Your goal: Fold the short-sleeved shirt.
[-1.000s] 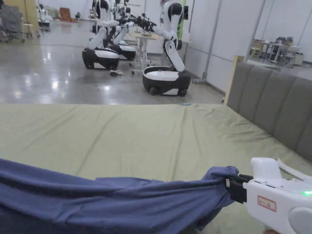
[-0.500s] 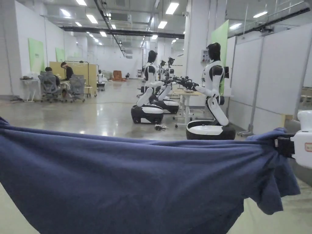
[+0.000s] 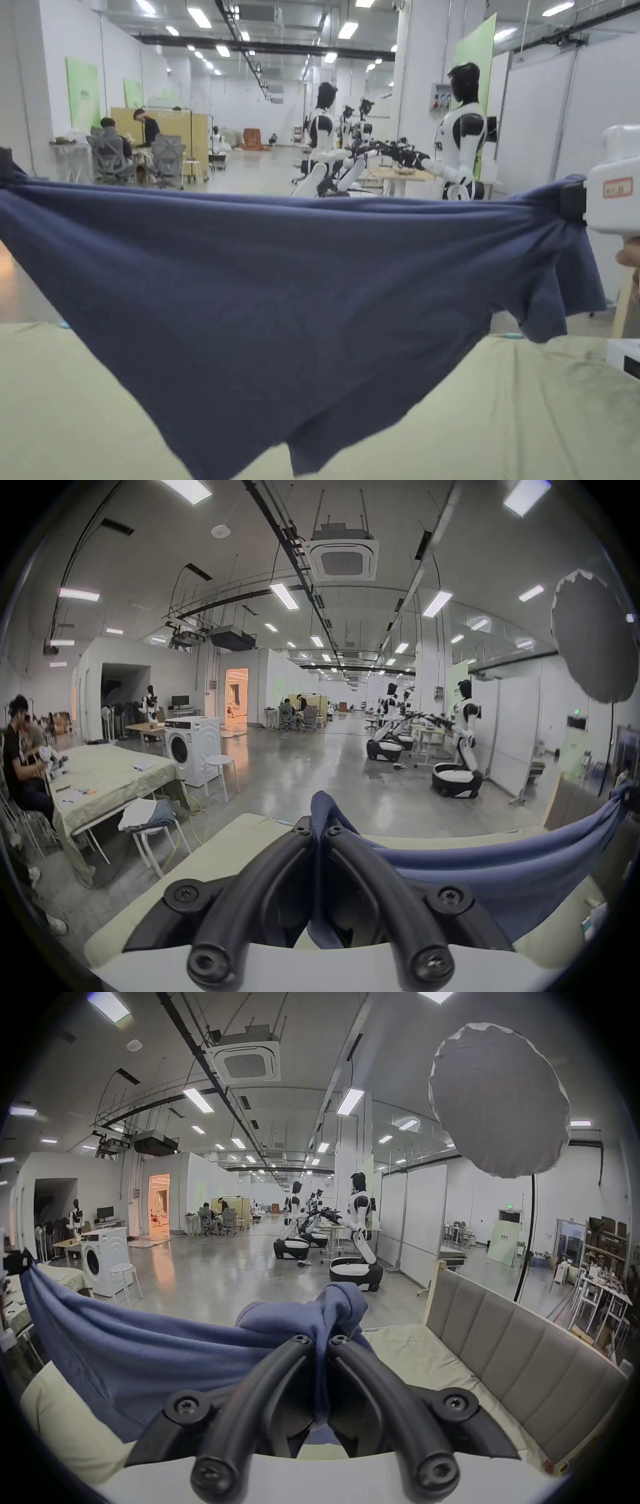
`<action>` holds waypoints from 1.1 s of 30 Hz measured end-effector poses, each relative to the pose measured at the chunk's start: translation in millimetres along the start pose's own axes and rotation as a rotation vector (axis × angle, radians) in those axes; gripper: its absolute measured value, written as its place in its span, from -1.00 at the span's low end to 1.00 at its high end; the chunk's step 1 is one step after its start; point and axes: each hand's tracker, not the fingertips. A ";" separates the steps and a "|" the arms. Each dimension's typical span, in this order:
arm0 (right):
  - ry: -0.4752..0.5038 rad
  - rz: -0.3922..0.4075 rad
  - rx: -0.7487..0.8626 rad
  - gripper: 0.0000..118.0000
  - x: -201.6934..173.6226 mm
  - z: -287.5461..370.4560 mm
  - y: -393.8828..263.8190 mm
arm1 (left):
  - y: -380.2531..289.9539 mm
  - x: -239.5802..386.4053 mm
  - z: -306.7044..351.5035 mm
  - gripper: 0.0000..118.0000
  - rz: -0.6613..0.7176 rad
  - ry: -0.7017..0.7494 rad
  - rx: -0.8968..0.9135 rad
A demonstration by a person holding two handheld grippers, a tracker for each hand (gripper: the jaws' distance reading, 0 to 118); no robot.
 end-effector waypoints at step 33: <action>0.042 0.070 -0.275 -0.93 24.4 173.9 -351.5 | -359.2 -49.8 170.5 -1.00 0.134 -0.207 -0.379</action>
